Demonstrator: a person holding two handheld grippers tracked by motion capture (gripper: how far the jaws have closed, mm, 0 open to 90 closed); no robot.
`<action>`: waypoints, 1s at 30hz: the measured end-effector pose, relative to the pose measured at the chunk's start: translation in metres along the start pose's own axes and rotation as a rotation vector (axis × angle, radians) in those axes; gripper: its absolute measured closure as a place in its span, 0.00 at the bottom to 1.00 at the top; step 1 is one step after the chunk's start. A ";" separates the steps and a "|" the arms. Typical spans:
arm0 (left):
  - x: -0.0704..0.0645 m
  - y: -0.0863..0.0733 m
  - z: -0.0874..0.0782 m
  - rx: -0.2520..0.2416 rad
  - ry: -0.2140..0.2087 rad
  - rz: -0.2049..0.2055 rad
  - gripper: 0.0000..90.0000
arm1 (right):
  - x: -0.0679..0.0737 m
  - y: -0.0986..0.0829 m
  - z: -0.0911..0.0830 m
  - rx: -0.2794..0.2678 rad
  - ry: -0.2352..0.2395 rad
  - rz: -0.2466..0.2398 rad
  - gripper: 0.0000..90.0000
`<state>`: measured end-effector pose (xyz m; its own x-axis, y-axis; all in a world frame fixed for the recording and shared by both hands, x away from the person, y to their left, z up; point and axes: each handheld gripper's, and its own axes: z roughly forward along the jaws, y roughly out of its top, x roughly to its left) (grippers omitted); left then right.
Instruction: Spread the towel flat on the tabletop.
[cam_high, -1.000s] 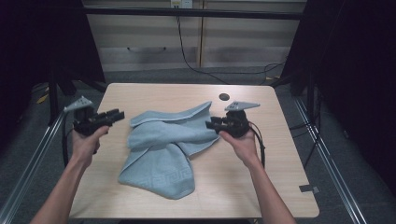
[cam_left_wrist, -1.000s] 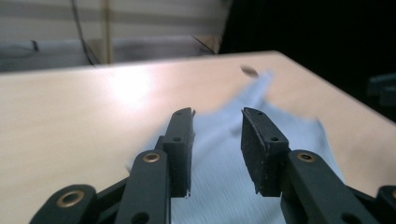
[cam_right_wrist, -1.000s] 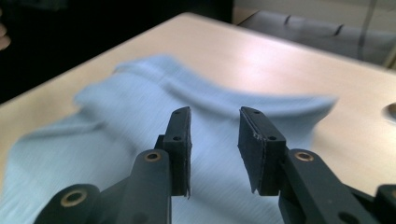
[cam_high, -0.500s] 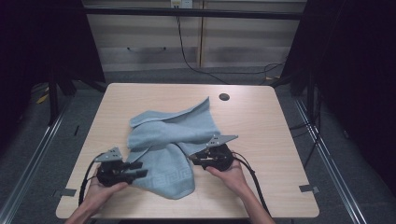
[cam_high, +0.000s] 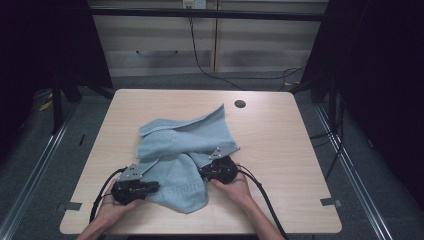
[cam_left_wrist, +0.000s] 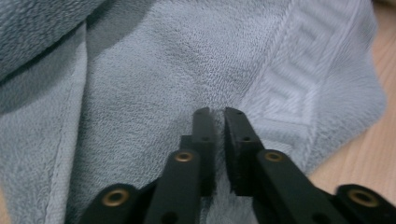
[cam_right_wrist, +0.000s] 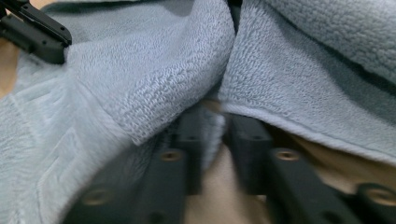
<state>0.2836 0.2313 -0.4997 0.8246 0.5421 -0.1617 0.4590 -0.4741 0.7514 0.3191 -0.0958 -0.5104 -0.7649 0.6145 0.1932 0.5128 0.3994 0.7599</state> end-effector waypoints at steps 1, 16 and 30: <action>0.001 0.000 -0.002 -0.006 0.006 0.007 0.96 | 0.000 0.001 -0.002 -0.003 -0.001 0.004 0.96; 0.031 0.055 -0.051 -0.314 0.001 -0.141 0.98 | -0.008 0.024 -0.102 -0.230 -0.077 0.020 0.97; 0.077 0.058 0.010 -0.170 0.087 -0.244 0.91 | -0.064 0.024 -0.089 -0.179 -0.200 0.126 0.97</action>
<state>0.3766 0.2385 -0.4753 0.6620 0.6864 -0.3011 0.5724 -0.2037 0.7942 0.3451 -0.1860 -0.4496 -0.5987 0.7804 0.1803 0.5083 0.1962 0.8385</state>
